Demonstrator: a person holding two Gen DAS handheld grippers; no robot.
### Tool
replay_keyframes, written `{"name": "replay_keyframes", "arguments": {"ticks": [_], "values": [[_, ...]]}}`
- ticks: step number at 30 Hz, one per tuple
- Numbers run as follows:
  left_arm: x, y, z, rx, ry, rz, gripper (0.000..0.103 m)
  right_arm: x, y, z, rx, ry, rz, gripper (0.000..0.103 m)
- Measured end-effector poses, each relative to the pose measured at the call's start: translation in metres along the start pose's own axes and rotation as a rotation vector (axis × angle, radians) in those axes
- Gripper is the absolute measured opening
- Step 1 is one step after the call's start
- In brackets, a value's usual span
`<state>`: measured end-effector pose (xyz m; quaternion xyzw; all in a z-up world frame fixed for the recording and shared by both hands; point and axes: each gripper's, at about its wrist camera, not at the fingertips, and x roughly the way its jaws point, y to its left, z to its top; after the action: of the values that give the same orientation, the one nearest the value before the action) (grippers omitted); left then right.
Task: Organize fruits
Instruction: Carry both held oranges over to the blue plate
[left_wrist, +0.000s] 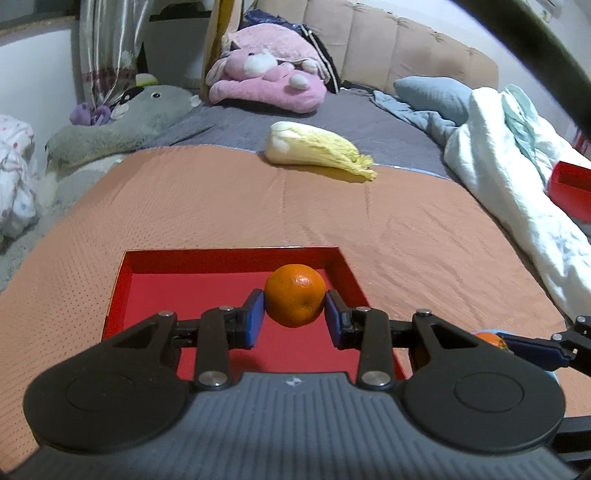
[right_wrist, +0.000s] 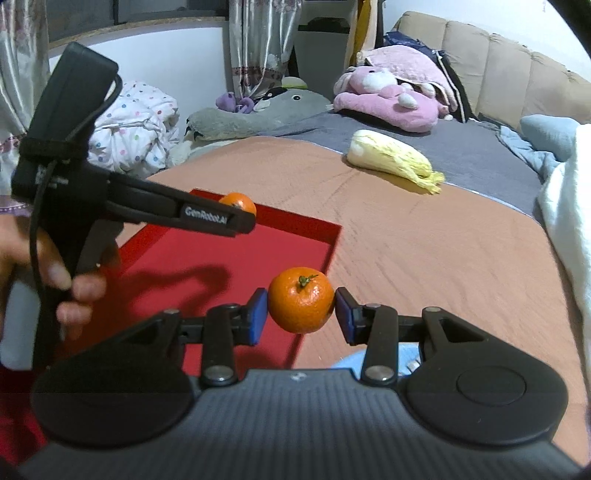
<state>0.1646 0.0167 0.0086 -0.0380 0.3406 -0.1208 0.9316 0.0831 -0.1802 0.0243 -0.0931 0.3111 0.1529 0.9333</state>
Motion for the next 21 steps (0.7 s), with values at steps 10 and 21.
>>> {"name": "replay_keyframes", "arguments": {"ticks": [10, 21], "values": [[-0.026, -0.029, -0.007, 0.034, -0.028, -0.022, 0.041, -0.03, -0.018, -0.025, 0.027, 0.0, -0.033, 0.043], [-0.025, -0.078, -0.021, 0.09, -0.015, -0.107, 0.041, -0.045, -0.043, -0.047, 0.073, 0.006, -0.068, 0.043]]}}
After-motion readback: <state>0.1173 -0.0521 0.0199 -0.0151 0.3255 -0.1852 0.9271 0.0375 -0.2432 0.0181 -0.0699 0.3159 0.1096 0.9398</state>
